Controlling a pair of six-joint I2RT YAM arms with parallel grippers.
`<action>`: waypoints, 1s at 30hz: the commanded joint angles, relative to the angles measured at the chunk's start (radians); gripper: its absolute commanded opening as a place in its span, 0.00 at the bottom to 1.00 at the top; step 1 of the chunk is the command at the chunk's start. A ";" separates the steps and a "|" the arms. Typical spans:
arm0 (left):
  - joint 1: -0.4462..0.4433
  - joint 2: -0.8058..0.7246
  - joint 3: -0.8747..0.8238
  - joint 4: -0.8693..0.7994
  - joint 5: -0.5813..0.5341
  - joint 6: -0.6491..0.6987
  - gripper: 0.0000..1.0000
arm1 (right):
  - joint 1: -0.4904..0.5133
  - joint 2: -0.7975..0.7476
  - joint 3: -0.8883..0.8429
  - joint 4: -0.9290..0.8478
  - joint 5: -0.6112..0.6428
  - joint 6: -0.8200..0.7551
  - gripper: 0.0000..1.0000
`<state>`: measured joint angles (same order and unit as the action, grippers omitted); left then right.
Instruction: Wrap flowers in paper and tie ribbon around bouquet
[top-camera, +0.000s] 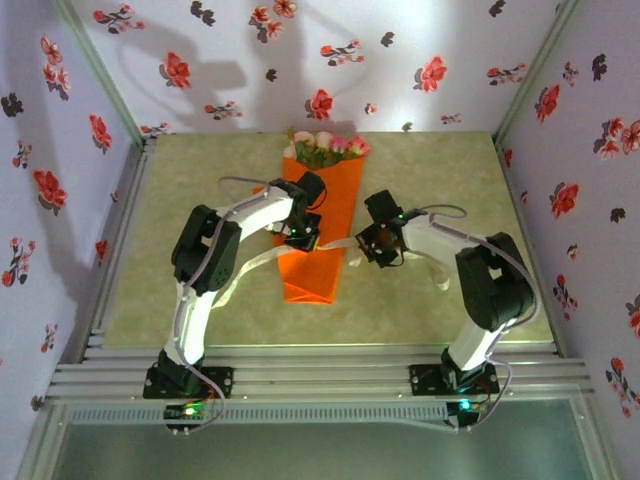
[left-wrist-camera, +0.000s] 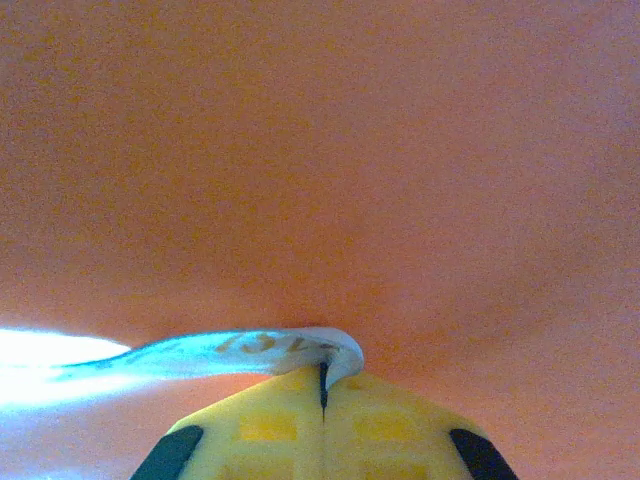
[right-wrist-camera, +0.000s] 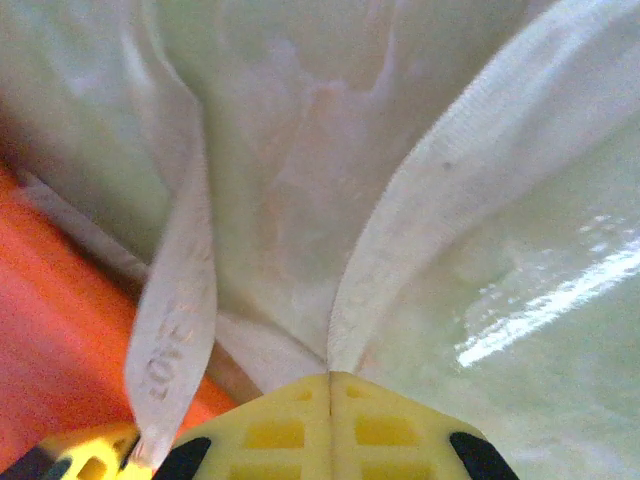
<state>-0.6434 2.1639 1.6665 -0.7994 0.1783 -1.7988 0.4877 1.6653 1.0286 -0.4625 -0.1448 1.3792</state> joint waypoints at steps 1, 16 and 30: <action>0.020 -0.058 0.020 -0.028 -0.039 0.045 0.02 | -0.027 -0.103 0.021 -0.114 0.076 -0.077 0.00; 0.073 -0.172 -0.094 0.040 -0.034 0.099 0.00 | -0.207 -0.290 0.025 -0.269 0.117 -0.235 0.00; 0.300 -0.455 -0.162 0.178 -0.087 0.278 0.00 | -0.384 -0.236 0.419 -0.380 0.236 -0.445 0.00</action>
<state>-0.3698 1.7649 1.5303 -0.6331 0.1219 -1.5906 0.1089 1.4090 1.3418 -0.8066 0.0380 1.0111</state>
